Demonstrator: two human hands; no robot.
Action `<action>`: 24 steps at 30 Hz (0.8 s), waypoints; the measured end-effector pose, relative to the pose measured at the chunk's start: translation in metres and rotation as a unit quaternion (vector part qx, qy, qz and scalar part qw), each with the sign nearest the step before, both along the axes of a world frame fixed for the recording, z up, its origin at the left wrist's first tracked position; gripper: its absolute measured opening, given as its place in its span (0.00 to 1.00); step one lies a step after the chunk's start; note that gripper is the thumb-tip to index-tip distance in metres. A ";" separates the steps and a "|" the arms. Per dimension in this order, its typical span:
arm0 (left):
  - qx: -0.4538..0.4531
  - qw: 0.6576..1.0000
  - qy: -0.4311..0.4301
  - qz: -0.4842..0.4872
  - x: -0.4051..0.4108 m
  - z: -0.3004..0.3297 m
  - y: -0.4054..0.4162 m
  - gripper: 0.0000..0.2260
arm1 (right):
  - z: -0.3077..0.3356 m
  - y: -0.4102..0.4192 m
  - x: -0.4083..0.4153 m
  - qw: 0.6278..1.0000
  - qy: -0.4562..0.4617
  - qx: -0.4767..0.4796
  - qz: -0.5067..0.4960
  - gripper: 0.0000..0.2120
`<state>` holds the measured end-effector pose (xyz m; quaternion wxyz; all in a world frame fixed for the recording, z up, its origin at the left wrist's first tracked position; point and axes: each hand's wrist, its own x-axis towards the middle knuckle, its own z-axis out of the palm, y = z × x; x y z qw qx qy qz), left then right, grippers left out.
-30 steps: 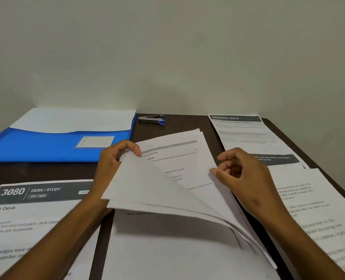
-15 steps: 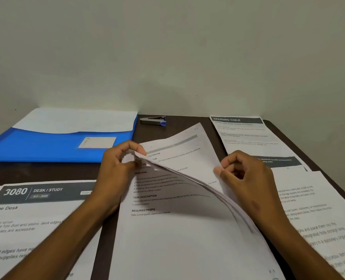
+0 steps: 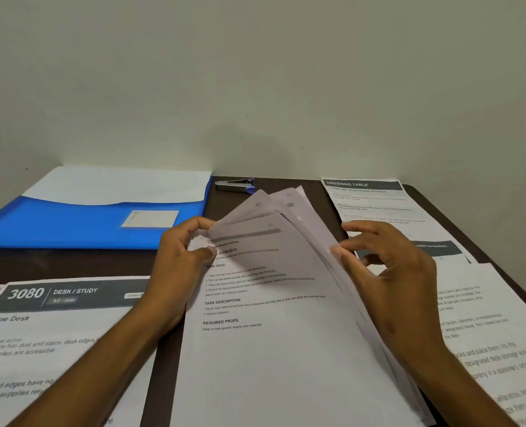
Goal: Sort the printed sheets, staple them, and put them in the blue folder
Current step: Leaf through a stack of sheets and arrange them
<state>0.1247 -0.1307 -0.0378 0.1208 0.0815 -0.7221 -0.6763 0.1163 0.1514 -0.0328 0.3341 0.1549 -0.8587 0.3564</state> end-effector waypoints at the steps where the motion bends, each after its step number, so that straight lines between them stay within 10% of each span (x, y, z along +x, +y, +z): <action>1: 0.003 1.000 -0.004 0.002 0.000 0.000 0.000 0.13 | -0.001 0.000 0.000 1.000 0.017 0.010 -0.005 0.08; 13: 0.044 0.999 0.002 0.009 0.001 0.001 0.000 0.22 | 0.013 -0.008 0.009 0.994 -0.033 -0.056 0.088 0.06; 18: 0.045 0.999 0.008 -0.003 0.000 0.001 0.000 0.28 | 0.026 -0.009 0.018 0.912 -0.259 -0.154 0.280 0.04; 24: 0.001 0.999 0.047 -0.015 -0.008 -0.004 -0.007 0.14 | 0.033 -0.012 0.030 0.857 -0.306 -0.144 0.390 0.11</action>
